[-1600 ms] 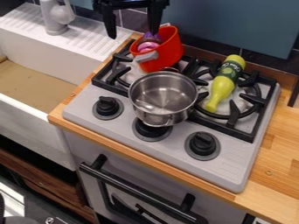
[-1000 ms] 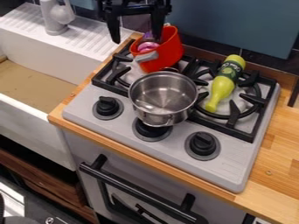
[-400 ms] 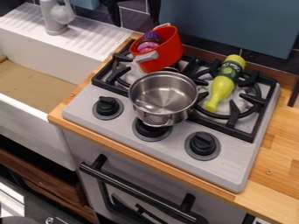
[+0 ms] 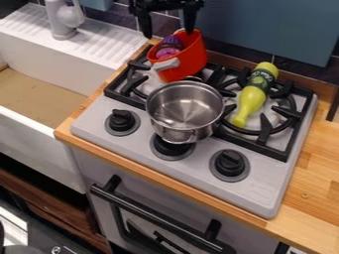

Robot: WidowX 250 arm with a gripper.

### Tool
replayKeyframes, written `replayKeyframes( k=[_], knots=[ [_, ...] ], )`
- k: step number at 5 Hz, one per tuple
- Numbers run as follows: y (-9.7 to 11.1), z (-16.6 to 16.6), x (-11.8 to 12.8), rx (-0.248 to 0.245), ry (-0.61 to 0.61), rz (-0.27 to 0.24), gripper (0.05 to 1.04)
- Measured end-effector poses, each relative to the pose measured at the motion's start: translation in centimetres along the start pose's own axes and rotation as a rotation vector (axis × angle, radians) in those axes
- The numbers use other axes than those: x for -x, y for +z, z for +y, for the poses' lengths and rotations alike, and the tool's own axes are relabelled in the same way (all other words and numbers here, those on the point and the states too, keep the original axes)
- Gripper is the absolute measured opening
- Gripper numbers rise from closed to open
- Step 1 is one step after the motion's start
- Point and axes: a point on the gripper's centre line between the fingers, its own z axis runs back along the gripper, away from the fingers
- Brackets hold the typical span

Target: Move the cupcake to the silver pot

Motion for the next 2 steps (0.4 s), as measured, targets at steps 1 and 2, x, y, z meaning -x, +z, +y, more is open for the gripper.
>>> replayKeyframes(
  k=[1, 2],
  knots=[
    [-0.2, -0.6, 0.0, 0.020, -0.001, -0.012, 0.999],
    [-1.2, -0.6, 0.5, 0.009, 0.014, -0.030, 0.999]
  ],
)
